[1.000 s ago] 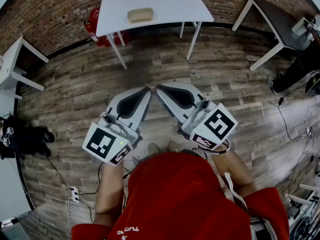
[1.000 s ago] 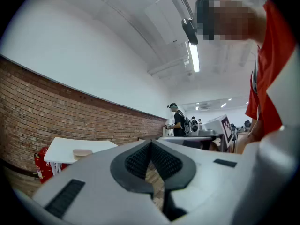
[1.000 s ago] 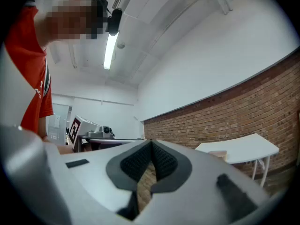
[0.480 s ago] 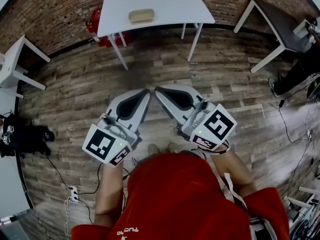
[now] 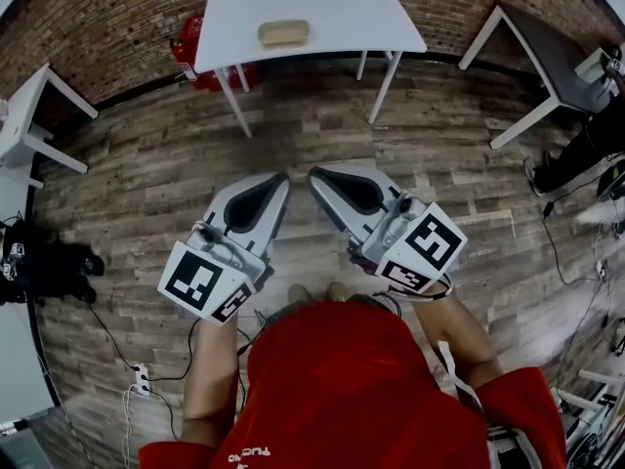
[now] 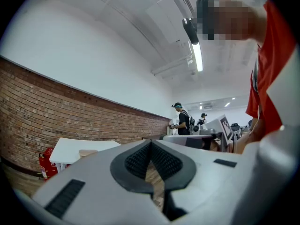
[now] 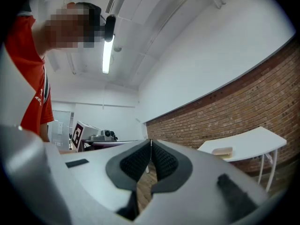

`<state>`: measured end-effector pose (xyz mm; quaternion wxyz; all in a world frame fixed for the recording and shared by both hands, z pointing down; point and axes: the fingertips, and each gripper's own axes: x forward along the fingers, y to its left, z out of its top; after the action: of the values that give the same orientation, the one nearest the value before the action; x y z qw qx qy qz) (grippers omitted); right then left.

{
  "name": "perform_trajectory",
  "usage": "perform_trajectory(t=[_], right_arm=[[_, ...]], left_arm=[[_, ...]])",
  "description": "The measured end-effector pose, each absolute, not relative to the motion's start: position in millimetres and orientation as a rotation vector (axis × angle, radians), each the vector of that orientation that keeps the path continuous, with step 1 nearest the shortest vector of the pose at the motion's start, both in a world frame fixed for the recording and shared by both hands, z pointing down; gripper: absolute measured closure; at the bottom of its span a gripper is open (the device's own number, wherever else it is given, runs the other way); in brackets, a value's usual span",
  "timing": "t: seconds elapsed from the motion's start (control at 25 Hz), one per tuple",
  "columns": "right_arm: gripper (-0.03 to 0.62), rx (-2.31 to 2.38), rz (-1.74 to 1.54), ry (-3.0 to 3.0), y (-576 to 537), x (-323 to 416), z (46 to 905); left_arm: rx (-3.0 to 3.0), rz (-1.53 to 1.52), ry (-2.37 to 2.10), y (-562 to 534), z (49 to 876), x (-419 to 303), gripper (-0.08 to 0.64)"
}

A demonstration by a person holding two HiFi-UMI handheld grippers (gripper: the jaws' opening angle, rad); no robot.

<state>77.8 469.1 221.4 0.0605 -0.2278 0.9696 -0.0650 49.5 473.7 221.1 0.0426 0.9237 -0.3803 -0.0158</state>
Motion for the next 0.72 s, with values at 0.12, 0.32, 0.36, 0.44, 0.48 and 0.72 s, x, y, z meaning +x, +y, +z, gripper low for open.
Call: perform_trajectory(t=[0.12, 0.32, 0.36, 0.44, 0.48, 0.72], right_arm=[[0.561, -0.708, -0.192, 2.934, 459.7, 64.0, 222.7], [0.561, -0.748, -0.194, 2.927, 444.9, 40.1, 226.2], [0.561, -0.756, -0.192, 2.927, 443.4, 35.6, 227.3], [0.561, -0.773, -0.184, 2.931, 440.7, 28.4, 229.2], [0.561, -0.781, -0.181, 2.933, 438.9, 26.2, 230.1], [0.561, -0.820, -0.175, 2.951, 421.8, 21.4, 235.9]], left_arm=[[2.832, -0.061, -1.162, 463.6, 220.8, 33.1, 0.546], [2.847, -0.087, -1.133, 450.6, 222.2, 8.8, 0.546], [2.849, -0.092, -1.124, 449.6, 223.0, 4.5, 0.546], [2.852, -0.101, -1.107, 447.6, 225.2, -3.1, 0.546], [2.853, -0.103, -1.100, 446.0, 226.5, -6.3, 0.546], [2.837, -0.106, -1.082, 427.3, 236.9, -18.7, 0.546]])
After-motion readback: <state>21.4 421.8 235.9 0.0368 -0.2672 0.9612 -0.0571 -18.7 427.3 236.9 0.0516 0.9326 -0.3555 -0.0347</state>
